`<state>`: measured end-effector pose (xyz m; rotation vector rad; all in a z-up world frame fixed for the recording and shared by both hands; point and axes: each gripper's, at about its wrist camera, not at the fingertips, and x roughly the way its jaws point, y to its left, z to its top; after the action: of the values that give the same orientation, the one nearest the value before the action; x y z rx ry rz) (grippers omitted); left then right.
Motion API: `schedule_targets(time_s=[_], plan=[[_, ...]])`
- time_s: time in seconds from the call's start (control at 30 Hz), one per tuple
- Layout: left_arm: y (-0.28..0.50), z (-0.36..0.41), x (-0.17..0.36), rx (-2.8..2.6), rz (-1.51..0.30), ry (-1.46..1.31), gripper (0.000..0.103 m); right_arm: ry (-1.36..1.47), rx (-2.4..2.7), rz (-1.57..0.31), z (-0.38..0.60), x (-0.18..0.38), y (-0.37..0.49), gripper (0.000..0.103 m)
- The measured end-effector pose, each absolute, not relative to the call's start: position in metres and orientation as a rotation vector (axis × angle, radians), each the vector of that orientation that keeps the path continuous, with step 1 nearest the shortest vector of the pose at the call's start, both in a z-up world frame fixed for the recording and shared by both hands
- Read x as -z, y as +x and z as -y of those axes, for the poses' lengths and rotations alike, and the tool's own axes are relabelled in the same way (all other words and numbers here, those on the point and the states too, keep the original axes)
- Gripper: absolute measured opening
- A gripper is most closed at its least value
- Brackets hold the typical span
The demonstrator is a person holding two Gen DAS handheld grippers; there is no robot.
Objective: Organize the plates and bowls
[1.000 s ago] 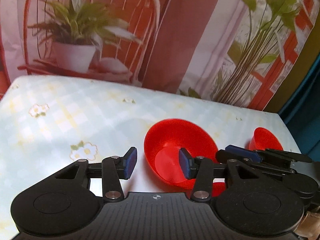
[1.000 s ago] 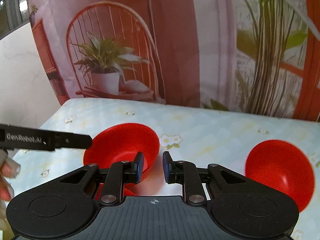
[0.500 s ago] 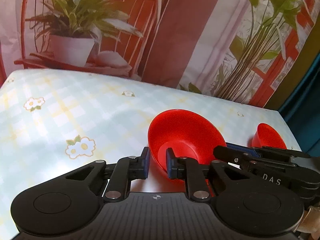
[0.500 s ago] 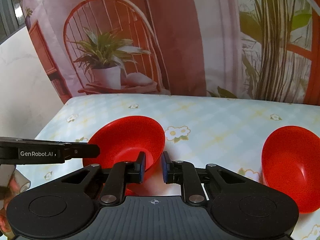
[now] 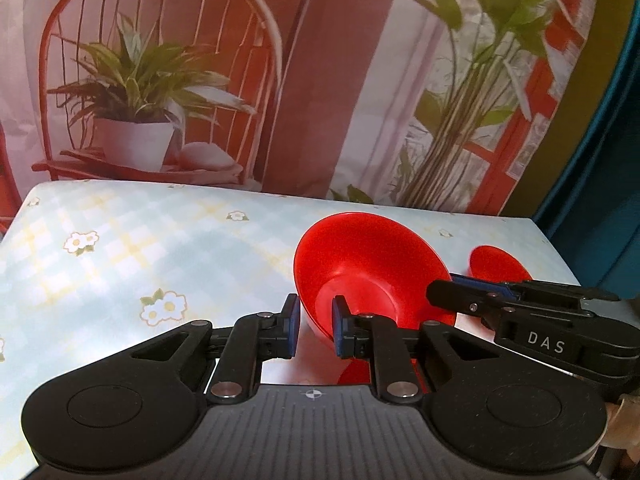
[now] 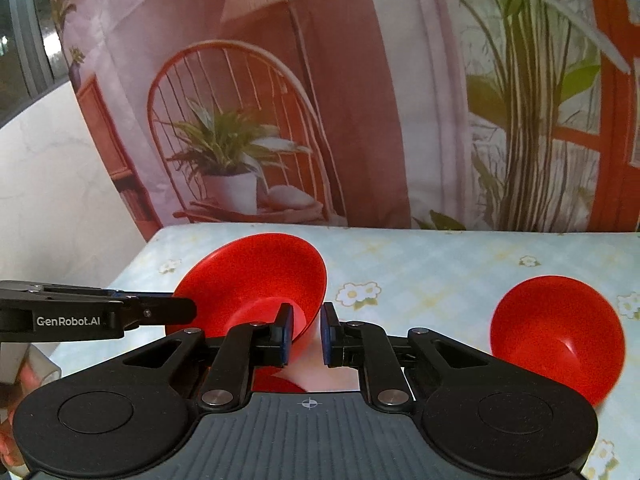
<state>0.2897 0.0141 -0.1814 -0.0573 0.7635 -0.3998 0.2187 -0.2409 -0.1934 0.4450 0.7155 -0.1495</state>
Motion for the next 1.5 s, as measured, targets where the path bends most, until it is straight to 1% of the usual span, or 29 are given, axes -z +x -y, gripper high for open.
schedule_targets(time_s=[0.23,0.6,0.97,1.5], plan=[[0.264,-0.011,0.174,0.415,-0.77,-0.029,0.018,0.439,0.151,-0.699,0.23,0.181,0.194,0.013],[0.236,-0.008,0.185,0.435,-0.812,0.006,0.018,0.435,0.158,-0.714,0.214,0.182,0.158,0.013],[0.232,-0.005,0.198,0.44,-0.86,0.034,0.018,0.442,0.161,-0.75,0.207,0.195,0.144,0.013],[0.235,-0.002,0.203,0.43,-0.889,0.044,0.02,0.44,0.154,-0.768,0.206,0.205,0.139,0.014]])
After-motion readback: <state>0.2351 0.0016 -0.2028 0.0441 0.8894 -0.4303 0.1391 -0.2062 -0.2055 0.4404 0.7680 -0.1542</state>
